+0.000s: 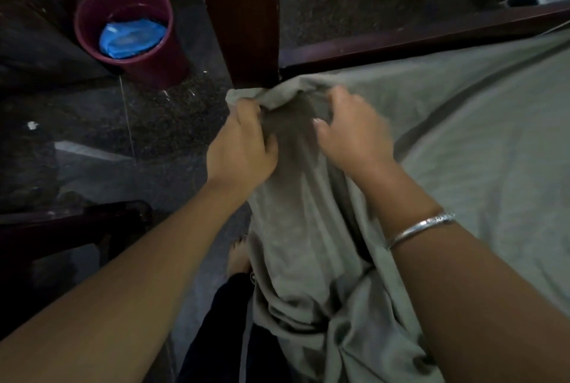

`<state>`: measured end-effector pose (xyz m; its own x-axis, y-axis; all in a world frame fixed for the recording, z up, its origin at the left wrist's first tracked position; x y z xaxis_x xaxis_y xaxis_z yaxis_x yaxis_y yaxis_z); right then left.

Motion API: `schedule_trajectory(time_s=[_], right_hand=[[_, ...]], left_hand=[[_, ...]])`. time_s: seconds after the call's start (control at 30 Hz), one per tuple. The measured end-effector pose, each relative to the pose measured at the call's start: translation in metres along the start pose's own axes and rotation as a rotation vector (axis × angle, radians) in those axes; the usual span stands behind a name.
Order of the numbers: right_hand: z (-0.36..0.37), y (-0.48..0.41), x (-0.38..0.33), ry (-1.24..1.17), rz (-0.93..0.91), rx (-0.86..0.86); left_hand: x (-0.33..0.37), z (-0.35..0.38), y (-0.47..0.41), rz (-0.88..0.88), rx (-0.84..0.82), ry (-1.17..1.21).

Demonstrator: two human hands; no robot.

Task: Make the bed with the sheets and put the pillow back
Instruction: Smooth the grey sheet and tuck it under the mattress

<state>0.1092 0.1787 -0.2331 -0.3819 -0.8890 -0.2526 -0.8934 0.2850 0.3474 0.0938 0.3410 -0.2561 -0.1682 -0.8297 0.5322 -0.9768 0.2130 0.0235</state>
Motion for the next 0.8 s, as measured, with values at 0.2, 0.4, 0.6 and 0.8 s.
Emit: schedule_trajectory(time_s=[0.2, 0.4, 0.6, 0.8], right_hand=[[0.051, 0.022, 0.029, 0.124, 0.187, -0.303], [0.042, 0.016, -0.013, -0.093, 0.028, -0.163], [0.043, 0.029, -0.015, 0.018, 0.059, -0.133], [0.08, 0.056, -0.025, 0.297, -0.076, -0.255]], left_hand=[[-0.016, 0.027, 0.006, -0.019, -0.276, -0.208], [-0.031, 0.0, -0.004, -0.058, -0.099, -0.172], [-0.036, 0.0, 0.013, -0.13, -0.199, -0.174], [-0.037, 0.013, 0.012, -0.114, -0.352, -0.266]])
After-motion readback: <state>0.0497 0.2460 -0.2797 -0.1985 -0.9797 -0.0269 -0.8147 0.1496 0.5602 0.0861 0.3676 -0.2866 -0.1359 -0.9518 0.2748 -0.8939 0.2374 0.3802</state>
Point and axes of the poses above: each hand's wrist, its own y-axis away from the middle knuckle, its own z-axis out of the palm, x = y × z, the point moved 6 cm from there along -y, towards the middle knuckle, and after that the axes turned 13 degrees about z, right-handed, at the moved point
